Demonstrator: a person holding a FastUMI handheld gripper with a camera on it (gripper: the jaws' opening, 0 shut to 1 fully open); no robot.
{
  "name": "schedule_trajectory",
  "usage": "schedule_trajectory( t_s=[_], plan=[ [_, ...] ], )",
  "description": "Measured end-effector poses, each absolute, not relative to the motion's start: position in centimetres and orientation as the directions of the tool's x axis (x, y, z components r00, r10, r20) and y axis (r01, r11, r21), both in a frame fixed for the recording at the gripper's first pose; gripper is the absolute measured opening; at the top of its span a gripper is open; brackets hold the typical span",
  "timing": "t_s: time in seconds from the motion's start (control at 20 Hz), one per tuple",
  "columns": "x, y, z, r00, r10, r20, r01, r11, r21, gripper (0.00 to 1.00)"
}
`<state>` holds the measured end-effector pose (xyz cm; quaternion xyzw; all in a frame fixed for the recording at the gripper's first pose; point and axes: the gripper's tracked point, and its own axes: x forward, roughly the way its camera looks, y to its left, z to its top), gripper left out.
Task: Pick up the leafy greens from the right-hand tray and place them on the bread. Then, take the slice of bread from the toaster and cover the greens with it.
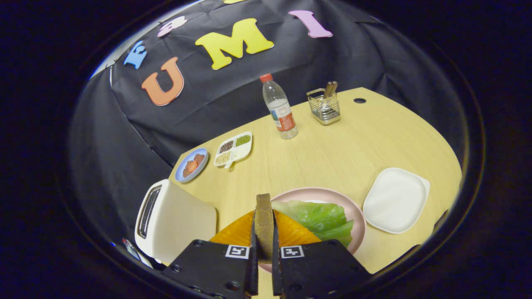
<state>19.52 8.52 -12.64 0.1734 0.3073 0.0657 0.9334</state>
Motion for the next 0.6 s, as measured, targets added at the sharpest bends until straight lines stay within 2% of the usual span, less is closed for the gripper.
schedule_trajectory(
  t_s=[0.35,0.6],
  plan=[
    [19.8,4.9,-14.9,0.831,0.181,-0.526,-0.031,0.959,0.282,0.15],
    [20.2,3.5,-16.7,0.845,0.124,-0.520,-0.035,0.984,0.176,0.36]
  ],
)
